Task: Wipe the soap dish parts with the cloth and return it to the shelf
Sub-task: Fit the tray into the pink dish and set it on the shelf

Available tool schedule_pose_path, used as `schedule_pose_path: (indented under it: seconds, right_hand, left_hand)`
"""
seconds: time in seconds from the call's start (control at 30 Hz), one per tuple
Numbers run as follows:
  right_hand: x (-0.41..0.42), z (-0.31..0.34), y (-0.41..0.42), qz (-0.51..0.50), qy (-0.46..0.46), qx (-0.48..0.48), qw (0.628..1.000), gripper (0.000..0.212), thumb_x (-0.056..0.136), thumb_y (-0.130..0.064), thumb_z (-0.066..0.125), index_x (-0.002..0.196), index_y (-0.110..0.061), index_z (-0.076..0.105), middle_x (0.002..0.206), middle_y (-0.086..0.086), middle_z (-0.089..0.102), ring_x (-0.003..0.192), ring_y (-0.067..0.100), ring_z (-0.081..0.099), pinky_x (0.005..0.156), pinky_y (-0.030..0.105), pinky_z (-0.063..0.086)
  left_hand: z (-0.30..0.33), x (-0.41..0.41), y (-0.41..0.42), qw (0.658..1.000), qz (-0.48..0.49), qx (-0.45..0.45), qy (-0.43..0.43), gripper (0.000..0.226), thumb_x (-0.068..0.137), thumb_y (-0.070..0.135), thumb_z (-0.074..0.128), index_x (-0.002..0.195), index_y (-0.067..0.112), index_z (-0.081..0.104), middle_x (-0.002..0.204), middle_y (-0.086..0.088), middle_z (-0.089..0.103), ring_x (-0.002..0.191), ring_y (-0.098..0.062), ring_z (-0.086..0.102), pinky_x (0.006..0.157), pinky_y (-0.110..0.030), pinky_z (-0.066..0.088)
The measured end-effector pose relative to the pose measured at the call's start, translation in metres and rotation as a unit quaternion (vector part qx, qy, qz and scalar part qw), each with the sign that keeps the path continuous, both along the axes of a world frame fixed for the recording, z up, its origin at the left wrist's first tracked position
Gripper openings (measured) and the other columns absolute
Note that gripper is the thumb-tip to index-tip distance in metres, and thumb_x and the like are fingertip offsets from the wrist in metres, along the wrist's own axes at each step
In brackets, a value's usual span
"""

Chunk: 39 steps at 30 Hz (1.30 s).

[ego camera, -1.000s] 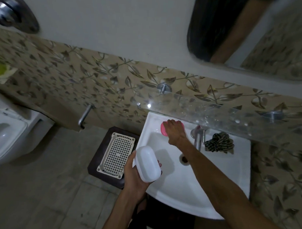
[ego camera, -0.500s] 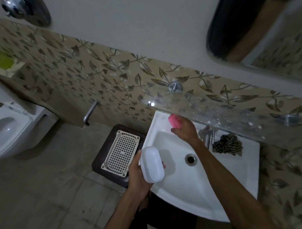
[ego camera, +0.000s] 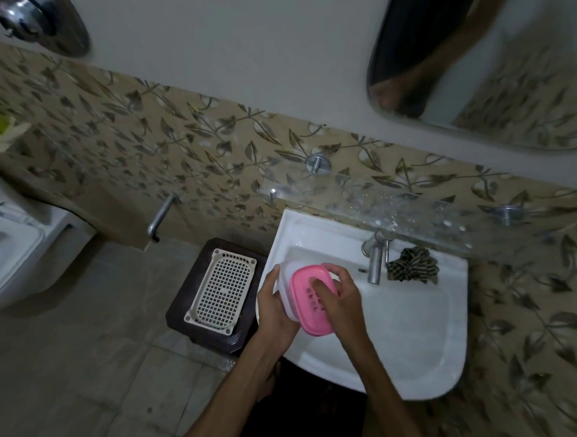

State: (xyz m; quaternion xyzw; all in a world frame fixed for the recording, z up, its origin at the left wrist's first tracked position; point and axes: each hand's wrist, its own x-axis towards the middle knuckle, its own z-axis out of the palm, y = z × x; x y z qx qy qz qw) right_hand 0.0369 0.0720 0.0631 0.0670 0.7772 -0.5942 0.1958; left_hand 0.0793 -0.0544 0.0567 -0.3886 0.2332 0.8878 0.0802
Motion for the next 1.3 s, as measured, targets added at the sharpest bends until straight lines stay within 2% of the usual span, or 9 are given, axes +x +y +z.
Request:
schedule_pose_path:
  seconds: [0.1,0.17,0.3,0.4,0.57,0.73,0.87,1.0,1.3]
  right_hand:
    - [0.014,0.011,-0.002,0.005,0.076,0.096,0.992,0.061,0.088,-0.041,0.084,0.141,-0.034,0.054,0.118,-0.019,0.064,0.097,0.0,0.065,0.073,0.009,0.052]
    - [0.019,0.016,0.0,0.006,0.122,0.139,0.983,0.073,0.086,-0.042,0.085,0.149,-0.027,0.051,0.132,-0.009,0.06,0.115,0.01,0.06,0.089,0.026,0.055]
    - [0.025,0.028,0.012,0.014,0.163,0.149,0.975,0.08,0.084,-0.043,0.082,0.153,-0.016,0.049,0.144,0.001,0.056,0.129,0.021,0.057,0.104,0.045,0.055]
    - [0.033,0.032,0.02,0.04,0.153,0.179,0.971,0.095,0.08,-0.04,0.09,0.159,-0.019,0.041,0.149,0.0,0.052,0.138,0.022,0.05,0.114,0.043,0.046]
    - [0.036,0.043,0.034,-0.006,0.144,0.132,0.981,0.098,0.074,-0.048,0.094,0.156,-0.024,0.046,0.142,-0.006,0.06,0.126,0.021,0.062,0.104,0.042,0.058]
    - [0.031,0.057,0.04,-0.052,0.138,0.067,0.987,0.091,0.072,-0.047,0.096,0.15,-0.033,0.052,0.136,-0.02,0.061,0.119,0.007,0.063,0.087,0.011,0.055]
    - [0.021,0.068,0.038,-0.081,0.126,-0.002,0.989,0.082,0.074,-0.041,0.096,0.145,-0.032,0.057,0.136,-0.016,0.066,0.121,0.005,0.066,0.092,0.024,0.061]
    - [0.025,0.073,0.031,-0.042,0.144,0.024,0.988,0.086,0.073,-0.046,0.095,0.147,-0.035,0.053,0.133,-0.022,0.062,0.117,-0.01,0.061,0.083,0.006,0.054]
    - [0.039,0.078,0.022,-0.03,0.182,0.112,0.976,0.093,0.077,-0.048,0.092,0.155,-0.034,0.045,0.136,-0.016,0.059,0.113,0.003,0.059,0.087,0.005,0.049]
  left_hand:
    - [0.004,0.0,0.011,1.0,-0.018,-0.009,-0.009,0.068,0.093,0.058,0.062,0.128,0.0,0.073,0.13,-0.026,0.069,0.125,-0.043,0.063,0.118,-0.054,0.042]
    - [0.008,-0.001,0.018,1.0,-0.022,-0.007,0.006,0.066,0.093,0.058,0.063,0.123,0.001,0.075,0.129,-0.025,0.069,0.123,-0.041,0.064,0.118,-0.053,0.042]
    - [0.014,-0.002,0.027,0.999,-0.026,-0.011,0.043,0.058,0.098,0.058,0.055,0.108,0.008,0.083,0.111,-0.019,0.077,0.101,-0.031,0.076,0.09,-0.043,0.061]
    - [0.021,-0.004,0.034,0.997,-0.045,-0.032,0.052,0.056,0.097,0.057,0.059,0.113,0.008,0.081,0.11,-0.017,0.076,0.1,-0.029,0.075,0.092,-0.041,0.061]
    - [0.037,-0.007,0.042,0.994,-0.066,-0.053,0.074,0.061,0.098,0.054,0.06,0.13,0.004,0.07,0.11,-0.017,0.072,0.099,-0.03,0.072,0.089,-0.041,0.061]
    - [0.046,-0.01,0.043,0.991,-0.058,-0.048,0.115,0.062,0.102,0.051,0.056,0.141,0.002,0.062,0.12,-0.019,0.07,0.108,-0.031,0.07,0.091,-0.042,0.06]
    - [0.048,-0.008,0.047,0.99,-0.052,-0.047,0.125,0.055,0.101,0.049,0.058,0.136,0.007,0.068,0.13,-0.022,0.07,0.118,-0.035,0.069,0.096,-0.046,0.057]
    - [0.05,-0.005,0.052,0.983,-0.061,-0.062,0.162,0.052,0.101,0.048,0.06,0.132,0.007,0.071,0.126,-0.019,0.072,0.115,-0.031,0.071,0.093,-0.041,0.059]
    - [0.053,-0.003,0.053,0.989,-0.049,-0.041,0.132,0.067,0.1,0.064,0.052,0.126,0.007,0.075,0.119,-0.017,0.074,0.108,-0.027,0.074,0.087,-0.037,0.061]
